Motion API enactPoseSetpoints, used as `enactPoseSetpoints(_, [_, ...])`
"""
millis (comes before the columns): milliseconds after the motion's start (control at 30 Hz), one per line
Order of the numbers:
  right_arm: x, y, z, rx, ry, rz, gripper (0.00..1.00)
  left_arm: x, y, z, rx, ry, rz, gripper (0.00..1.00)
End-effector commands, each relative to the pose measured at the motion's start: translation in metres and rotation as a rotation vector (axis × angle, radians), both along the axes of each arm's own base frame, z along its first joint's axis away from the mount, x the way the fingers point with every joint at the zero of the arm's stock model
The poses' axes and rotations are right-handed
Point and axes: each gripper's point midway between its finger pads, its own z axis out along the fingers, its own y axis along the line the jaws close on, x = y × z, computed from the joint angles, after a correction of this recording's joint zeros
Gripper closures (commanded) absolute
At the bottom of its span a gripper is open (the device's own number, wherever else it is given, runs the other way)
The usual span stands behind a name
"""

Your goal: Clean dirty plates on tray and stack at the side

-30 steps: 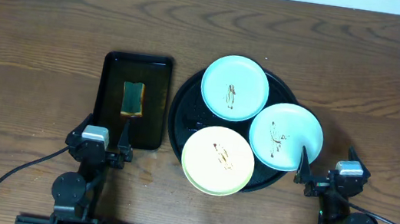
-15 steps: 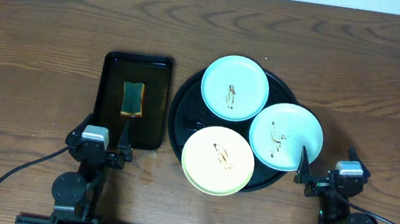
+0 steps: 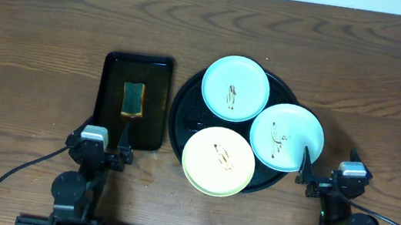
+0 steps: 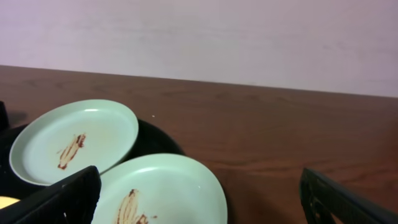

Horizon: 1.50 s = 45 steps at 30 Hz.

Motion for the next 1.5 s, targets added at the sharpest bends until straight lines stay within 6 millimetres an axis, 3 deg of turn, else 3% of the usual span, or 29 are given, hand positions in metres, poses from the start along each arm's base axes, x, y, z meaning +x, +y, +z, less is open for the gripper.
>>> enactPoseSetpoints(0, [-0.003,-0.003,0.015,0.017,0.0,-0.019,0.01,-0.002,-0.002,-0.005,-0.051,0.062,-0.008,0.16])
enactPoseSetpoints(333, [0.002,-0.002,0.015,0.071,0.235,-0.034,0.01,-0.002,-0.003,0.026,-0.12,0.206,0.007,0.16])
enactPoseSetpoints(533, [0.017,0.007,0.015,0.134,0.398,-0.015,0.01,0.001,-0.003,0.032,-0.125,0.377,0.017,0.16])
enactPoseSetpoints(833, [0.038,0.008,0.007,0.06,0.791,-0.023,0.01,0.014,-0.006,0.036,-0.139,0.67,0.018,0.16])
enactPoseSetpoints(967, [0.052,0.018,0.008,0.082,0.835,0.02,0.01,0.022,-0.007,0.041,-0.146,0.701,0.011,0.16])
enactPoseSetpoints(1133, [0.055,0.028,0.002,0.112,0.862,0.067,0.01,0.024,-0.019,0.042,-0.177,0.697,-0.051,0.16])
enactPoseSetpoints(1367, [0.058,0.015,0.001,0.089,0.854,-0.003,0.01,0.055,-0.017,0.068,-0.165,0.546,-0.061,0.16])
enactPoseSetpoints(1467, [0.058,0.012,0.001,0.103,0.854,-0.034,0.01,0.07,-0.007,0.067,-0.144,0.567,-0.006,0.17])
